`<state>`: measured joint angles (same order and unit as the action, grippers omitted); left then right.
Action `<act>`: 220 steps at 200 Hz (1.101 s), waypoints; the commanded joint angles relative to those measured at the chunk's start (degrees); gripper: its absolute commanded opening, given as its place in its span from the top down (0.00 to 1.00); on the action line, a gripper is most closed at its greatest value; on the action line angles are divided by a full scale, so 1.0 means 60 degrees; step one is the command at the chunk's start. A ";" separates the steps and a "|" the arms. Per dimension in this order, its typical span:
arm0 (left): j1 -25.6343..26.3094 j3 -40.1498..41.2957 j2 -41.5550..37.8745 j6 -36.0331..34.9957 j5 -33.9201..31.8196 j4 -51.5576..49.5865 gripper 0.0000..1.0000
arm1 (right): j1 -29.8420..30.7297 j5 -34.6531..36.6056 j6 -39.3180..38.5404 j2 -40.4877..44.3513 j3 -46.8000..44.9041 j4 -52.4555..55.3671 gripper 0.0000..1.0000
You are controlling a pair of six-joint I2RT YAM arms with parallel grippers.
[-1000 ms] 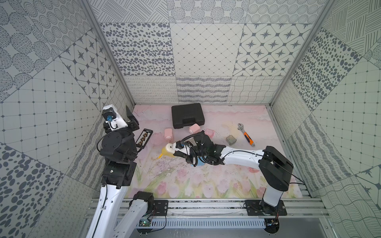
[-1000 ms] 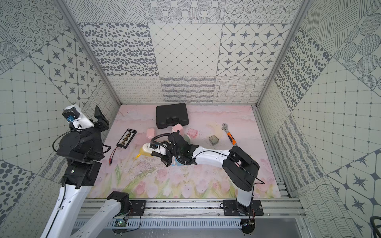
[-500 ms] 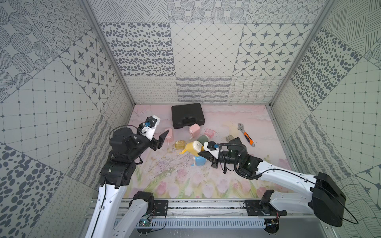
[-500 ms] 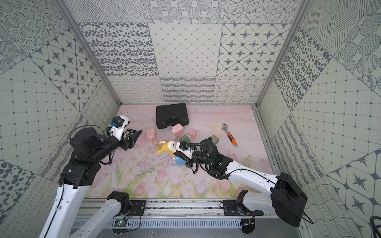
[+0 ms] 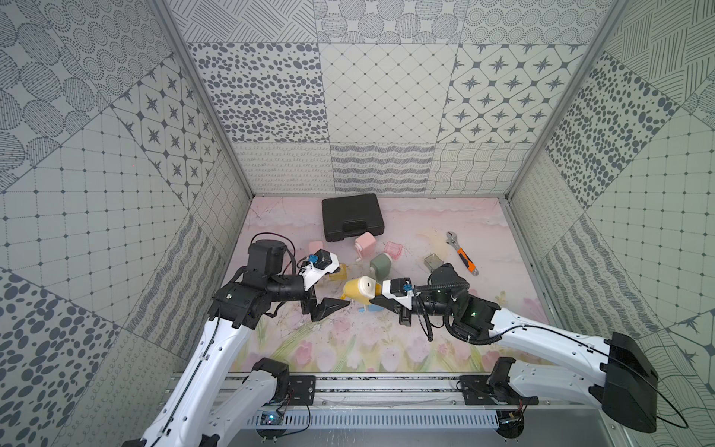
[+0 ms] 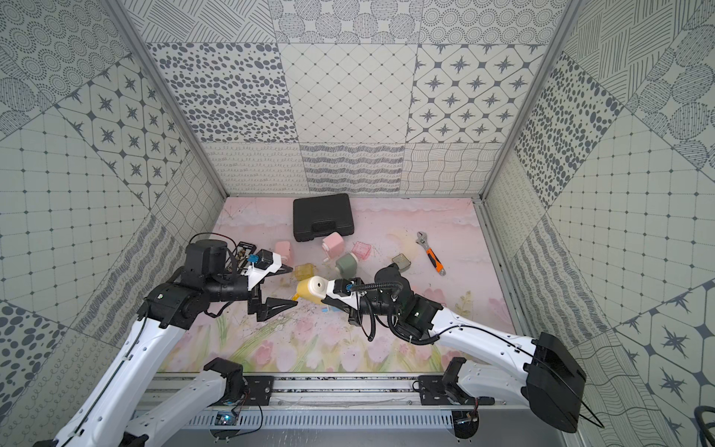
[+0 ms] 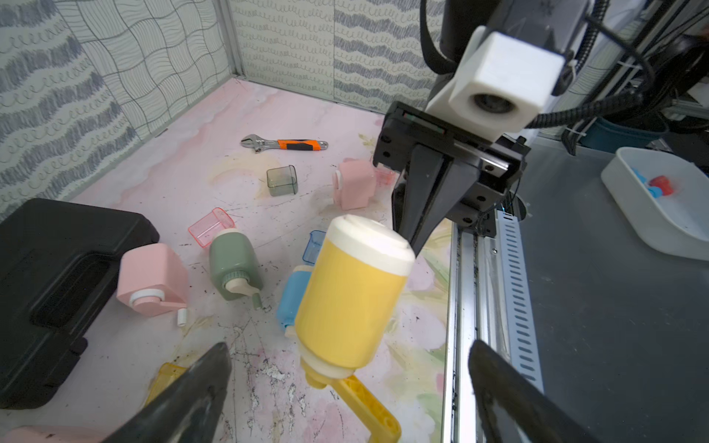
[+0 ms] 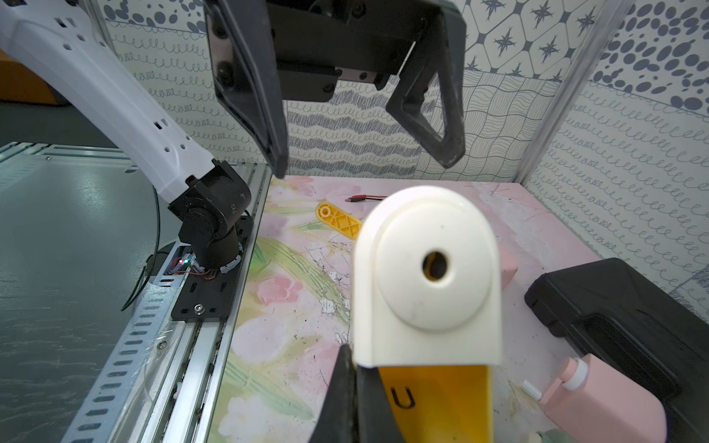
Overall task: Put the tray back into the pencil sharpener
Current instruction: Pick up the pencil sharpener from the center of the board.
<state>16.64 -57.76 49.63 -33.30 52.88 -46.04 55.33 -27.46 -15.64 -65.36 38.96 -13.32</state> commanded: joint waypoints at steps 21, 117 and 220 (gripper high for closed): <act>0.0258 0.0020 0.0452 -0.1360 0.1685 -0.1529 0.07 | 0.0139 -0.0755 -0.0472 -0.0321 0.0666 -0.0743 1.00; 0.0375 0.0128 0.0698 -0.2077 0.0717 -0.1489 0.47 | 0.0266 -0.1167 0.0132 -0.0981 0.0759 -0.1922 1.00; 0.1181 0.0630 0.0407 -0.3586 -0.3134 -0.2439 0.69 | 0.0289 0.2648 0.2311 0.0517 -0.0735 -0.1746 0.42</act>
<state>20.43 -56.18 51.75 -48.07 46.68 -54.17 56.66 -24.18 -8.84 -67.42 38.41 -21.67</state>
